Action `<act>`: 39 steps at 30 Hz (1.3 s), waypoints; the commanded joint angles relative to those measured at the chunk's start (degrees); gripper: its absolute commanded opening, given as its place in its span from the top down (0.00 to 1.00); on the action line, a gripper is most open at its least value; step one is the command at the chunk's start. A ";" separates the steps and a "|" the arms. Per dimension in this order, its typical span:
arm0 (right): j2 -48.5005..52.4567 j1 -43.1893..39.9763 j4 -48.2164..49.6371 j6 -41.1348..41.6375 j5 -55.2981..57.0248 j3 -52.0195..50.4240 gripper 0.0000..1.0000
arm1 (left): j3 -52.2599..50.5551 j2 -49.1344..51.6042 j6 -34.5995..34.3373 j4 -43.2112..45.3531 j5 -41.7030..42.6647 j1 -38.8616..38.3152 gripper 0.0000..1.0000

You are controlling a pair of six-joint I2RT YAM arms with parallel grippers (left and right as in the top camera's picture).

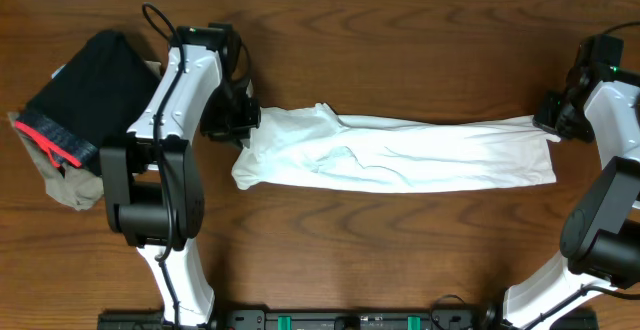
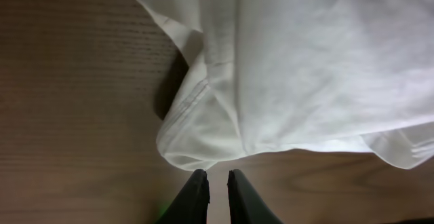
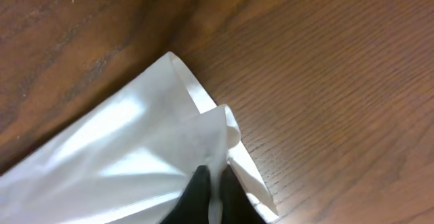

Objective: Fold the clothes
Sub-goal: 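Release the folded edge and lift both grippers away from the shirt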

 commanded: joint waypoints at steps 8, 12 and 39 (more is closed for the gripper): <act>0.52 -0.59 -0.11 0.57 1.84 -1.09 0.71 | -0.55 0.13 -0.26 -0.11 -1.36 0.17 0.86; 0.52 -0.59 0.00 0.59 1.79 -1.09 0.71 | -0.55 0.13 -0.24 -0.04 -1.36 0.17 0.86; 0.52 0.33 16.44 0.59 -7.28 -18.69 0.80 | 2.64 -0.83 -0.52 18.49 3.63 0.17 0.43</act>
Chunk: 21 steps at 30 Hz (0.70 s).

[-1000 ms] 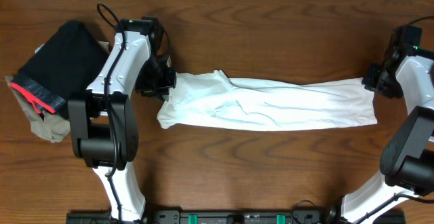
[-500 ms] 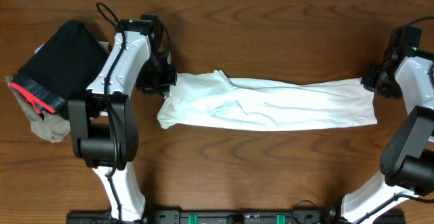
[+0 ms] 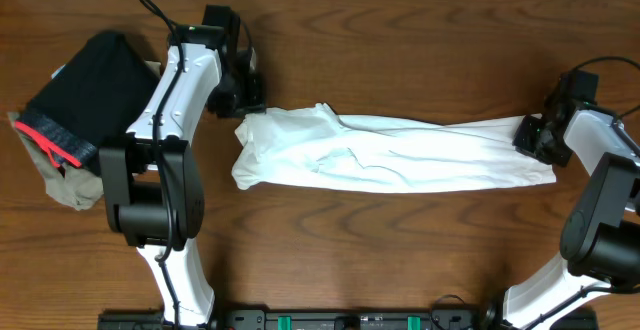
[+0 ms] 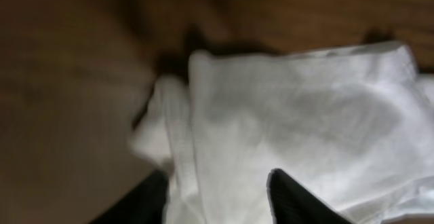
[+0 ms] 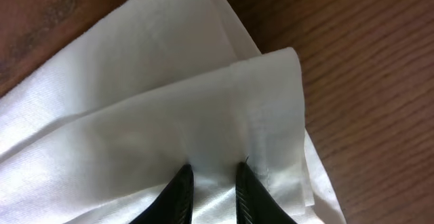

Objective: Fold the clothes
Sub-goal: 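Release the folded edge and lift both grippers away from the shirt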

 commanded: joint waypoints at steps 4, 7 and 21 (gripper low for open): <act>1.09 0.26 0.46 0.44 -1.03 -2.69 0.80 | 1.22 -0.72 -0.33 4.42 0.85 0.17 0.39; 1.07 0.26 0.44 0.44 -1.03 -2.69 0.80 | 0.90 -0.72 -0.31 5.84 0.85 0.17 0.36; 1.09 0.26 0.46 0.44 -1.01 -2.69 0.79 | 0.63 6.23 -0.26 9.09 1.81 0.11 0.37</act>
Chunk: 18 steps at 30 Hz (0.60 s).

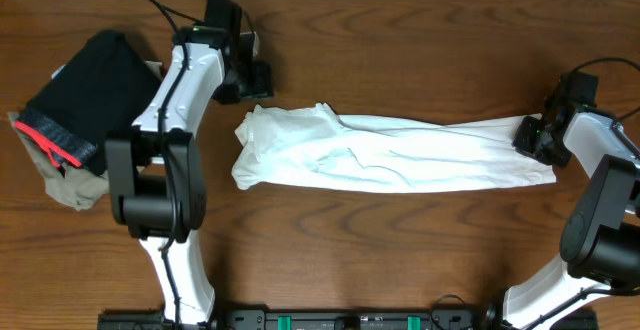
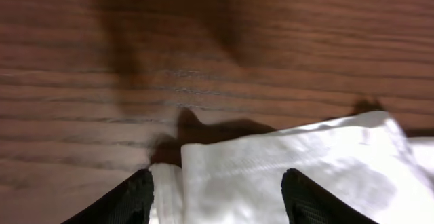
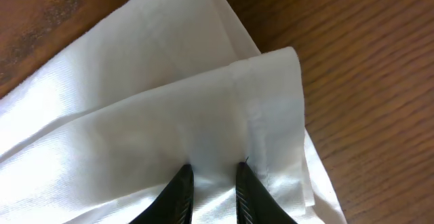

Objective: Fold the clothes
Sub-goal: 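Release the folded edge and lift both grippers away from the shirt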

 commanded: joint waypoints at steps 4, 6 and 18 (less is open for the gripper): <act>1.51 0.24 -0.11 0.42 -0.90 -1.99 0.79 | 0.52 3.72 0.35 -0.02 3.15 -0.22 0.43; 1.49 0.20 0.07 0.42 -0.90 -1.99 0.79 | 0.46 4.28 0.33 -0.33 3.50 -0.68 0.47; 1.49 0.20 0.11 0.42 -0.87 -1.99 0.79 | 0.46 4.55 0.76 -2.08 3.50 -2.14 0.80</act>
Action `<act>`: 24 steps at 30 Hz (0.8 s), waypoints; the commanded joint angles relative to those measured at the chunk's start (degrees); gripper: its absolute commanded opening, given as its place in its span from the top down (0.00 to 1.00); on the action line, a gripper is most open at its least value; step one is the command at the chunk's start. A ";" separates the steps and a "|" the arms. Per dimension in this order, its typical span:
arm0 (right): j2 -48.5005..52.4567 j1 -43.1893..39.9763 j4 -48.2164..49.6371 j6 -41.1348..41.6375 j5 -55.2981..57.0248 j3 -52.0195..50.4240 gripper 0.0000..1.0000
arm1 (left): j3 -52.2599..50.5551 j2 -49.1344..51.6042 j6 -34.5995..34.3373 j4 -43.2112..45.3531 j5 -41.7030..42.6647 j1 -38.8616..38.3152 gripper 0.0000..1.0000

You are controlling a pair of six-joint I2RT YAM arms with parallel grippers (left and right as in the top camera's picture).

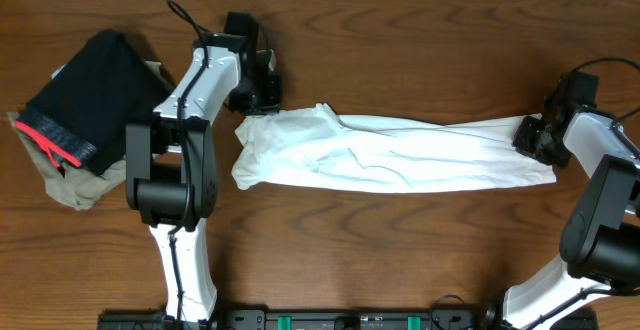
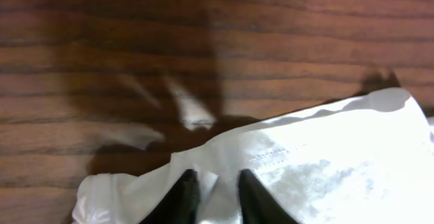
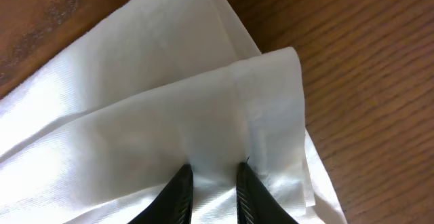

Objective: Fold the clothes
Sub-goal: 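Release the folded edge and lift both grippers away from the shirt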

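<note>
A white garment (image 1: 400,155) lies stretched in a long band across the middle of the wooden table. My left gripper (image 1: 258,98) is at its upper left corner. In the left wrist view that gripper (image 2: 213,178) is closed down on a raised fold of the white cloth (image 2: 325,163). My right gripper (image 1: 532,135) sits on the garment's right end. In the right wrist view it (image 3: 211,170) pinches the layered hem (image 3: 264,108), with cloth creased between the fingers.
A pile of dark clothing (image 1: 85,95) with a red-trimmed edge lies at the far left on a beige piece (image 1: 70,188). Bare table (image 1: 400,260) runs along the front. Both arm bases stand at the front edge.
My left gripper was wide open just beyond the garment's upper left corner. It now sits further right on that corner, jaws narrowed on a fold. The right gripper has not moved.
At first my left gripper was shut beside the garment's left end and the right held the top right corner. Then the left stood open over the cloth, and the right sat further in on the hem. The left then shifted behind the corner and now grips it.
</note>
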 commanded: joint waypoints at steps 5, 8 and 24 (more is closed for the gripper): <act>1.49 0.20 -0.04 0.42 -0.83 -1.95 0.79 | 0.48 0.70 0.26 -0.33 0.52 0.17 0.91; 1.49 0.22 -0.04 0.42 -0.83 -1.95 0.78 | 0.50 0.61 0.24 -0.11 0.55 0.20 0.94; 1.51 0.22 0.39 0.42 -0.63 -1.95 0.78 | 0.61 -1.77 6.25 1.92 21.77 0.11 0.94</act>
